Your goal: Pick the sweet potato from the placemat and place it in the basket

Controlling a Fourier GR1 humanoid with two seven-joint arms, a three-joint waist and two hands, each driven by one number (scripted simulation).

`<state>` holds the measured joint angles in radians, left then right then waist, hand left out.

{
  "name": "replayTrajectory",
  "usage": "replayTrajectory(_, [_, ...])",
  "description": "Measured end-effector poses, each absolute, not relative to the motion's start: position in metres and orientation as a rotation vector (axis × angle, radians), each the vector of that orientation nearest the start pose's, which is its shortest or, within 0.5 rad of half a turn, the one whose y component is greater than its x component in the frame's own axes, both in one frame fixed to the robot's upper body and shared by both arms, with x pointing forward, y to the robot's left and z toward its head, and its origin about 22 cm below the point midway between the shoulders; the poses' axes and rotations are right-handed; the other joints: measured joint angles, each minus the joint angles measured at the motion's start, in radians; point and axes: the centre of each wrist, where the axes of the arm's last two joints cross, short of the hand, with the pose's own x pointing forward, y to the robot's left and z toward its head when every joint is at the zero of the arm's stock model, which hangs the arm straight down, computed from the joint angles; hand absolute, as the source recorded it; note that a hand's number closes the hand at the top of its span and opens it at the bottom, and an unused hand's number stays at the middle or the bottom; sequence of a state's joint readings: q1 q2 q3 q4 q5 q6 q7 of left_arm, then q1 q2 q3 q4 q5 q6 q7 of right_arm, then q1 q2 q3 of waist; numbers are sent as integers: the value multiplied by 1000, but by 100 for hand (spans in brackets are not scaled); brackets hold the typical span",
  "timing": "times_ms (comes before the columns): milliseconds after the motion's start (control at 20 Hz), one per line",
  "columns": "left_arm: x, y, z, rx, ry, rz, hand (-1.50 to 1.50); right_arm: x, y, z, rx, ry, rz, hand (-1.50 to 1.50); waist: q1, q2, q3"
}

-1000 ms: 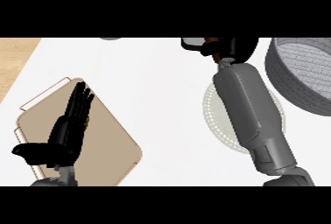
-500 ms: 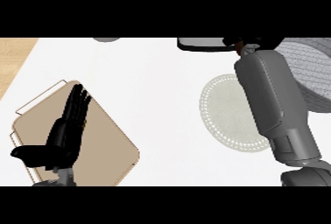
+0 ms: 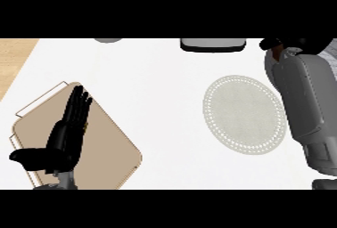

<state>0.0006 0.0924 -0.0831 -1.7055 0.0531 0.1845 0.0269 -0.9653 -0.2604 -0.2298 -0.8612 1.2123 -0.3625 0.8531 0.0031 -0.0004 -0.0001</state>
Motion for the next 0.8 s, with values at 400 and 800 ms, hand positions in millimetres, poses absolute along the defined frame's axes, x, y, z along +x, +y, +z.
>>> replayTrajectory(400, [243, 235, 30, 87, -1675, 55, 0, 431, -290, 149, -1469, -1017, 49, 150, 4, 2, 0])
replayTrajectory(800, [238, 232, 28, 85, -1670, 56, 0, 417, -335, 123, -1465, -945, 108, 150, 5, 2, 0])
